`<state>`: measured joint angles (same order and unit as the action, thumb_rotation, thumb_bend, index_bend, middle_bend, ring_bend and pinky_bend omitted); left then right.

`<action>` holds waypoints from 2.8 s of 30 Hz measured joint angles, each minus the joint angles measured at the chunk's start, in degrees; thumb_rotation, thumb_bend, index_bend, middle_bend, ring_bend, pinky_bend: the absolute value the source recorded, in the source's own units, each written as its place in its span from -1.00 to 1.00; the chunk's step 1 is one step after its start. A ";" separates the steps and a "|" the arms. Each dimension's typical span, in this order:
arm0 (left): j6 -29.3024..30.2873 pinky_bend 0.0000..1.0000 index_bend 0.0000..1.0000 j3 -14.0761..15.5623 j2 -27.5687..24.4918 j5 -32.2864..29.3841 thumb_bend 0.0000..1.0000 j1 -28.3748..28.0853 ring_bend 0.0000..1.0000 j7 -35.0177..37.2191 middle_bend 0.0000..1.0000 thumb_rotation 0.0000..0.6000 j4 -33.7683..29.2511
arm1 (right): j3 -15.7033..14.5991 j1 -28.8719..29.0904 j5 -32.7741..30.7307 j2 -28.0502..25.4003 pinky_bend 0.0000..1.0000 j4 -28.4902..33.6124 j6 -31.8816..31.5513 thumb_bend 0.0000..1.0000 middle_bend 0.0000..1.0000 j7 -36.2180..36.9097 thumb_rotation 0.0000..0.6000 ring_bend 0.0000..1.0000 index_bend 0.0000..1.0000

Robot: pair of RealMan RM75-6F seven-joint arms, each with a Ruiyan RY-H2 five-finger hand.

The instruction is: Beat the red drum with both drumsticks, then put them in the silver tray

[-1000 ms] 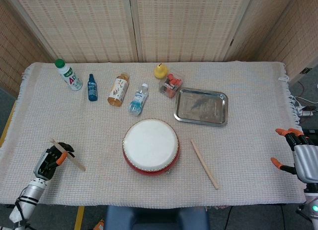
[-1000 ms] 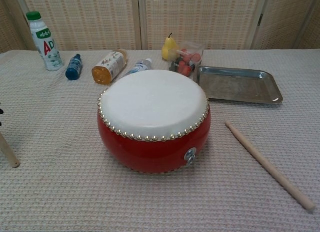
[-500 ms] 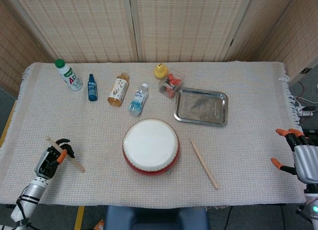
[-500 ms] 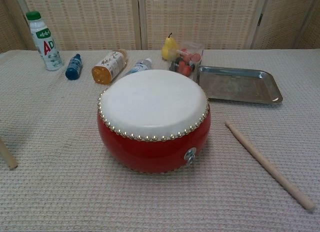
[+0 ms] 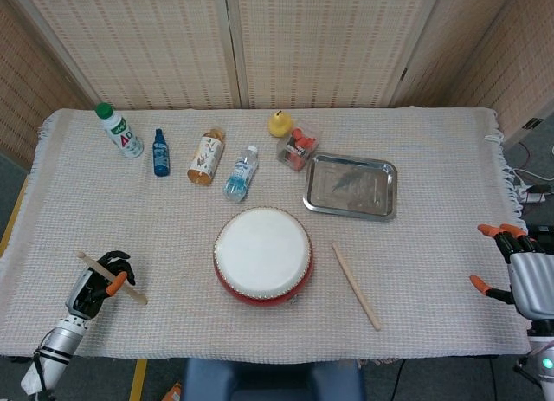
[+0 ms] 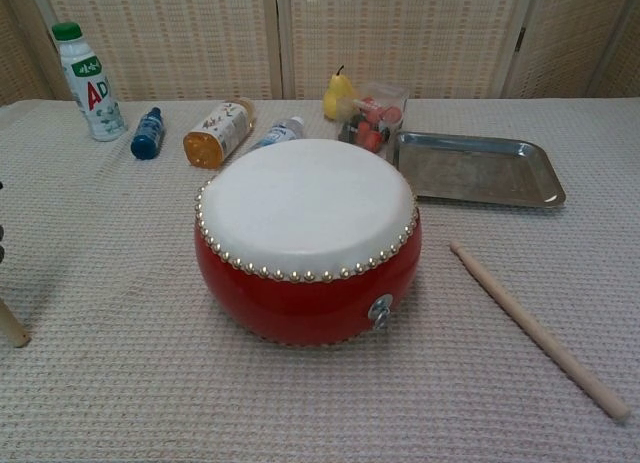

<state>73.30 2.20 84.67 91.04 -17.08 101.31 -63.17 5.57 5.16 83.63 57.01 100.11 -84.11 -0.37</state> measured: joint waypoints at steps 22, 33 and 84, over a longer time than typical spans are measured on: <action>-0.18 0.40 0.26 -0.43 1.73 -2.66 -0.41 1.18 0.32 -15.81 0.51 0.39 -2.36 | 0.01 -0.11 -0.07 0.15 -0.37 0.38 -0.22 -0.85 -0.47 -0.51 1.00 -0.67 -0.53; 0.89 0.48 0.34 -1.14 4.00 -3.59 -0.40 2.47 0.37 -21.83 0.56 0.38 -2.63 | 0.09 -0.21 -0.23 0.06 -0.37 0.74 -0.42 -0.85 -0.47 -0.87 1.00 -0.67 -0.53; 0.76 0.53 0.45 2.58 6.88 0.16 -0.39 3.25 0.46 -21.28 0.67 0.38 1.47 | 0.12 -0.11 -0.61 0.23 -0.37 1.82 -0.34 -0.84 -0.47 -2.54 1.00 -0.67 -0.53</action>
<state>74.06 4.77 91.54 91.19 -13.83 80.03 -61.70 5.69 5.05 83.02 57.24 101.93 -84.45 -2.91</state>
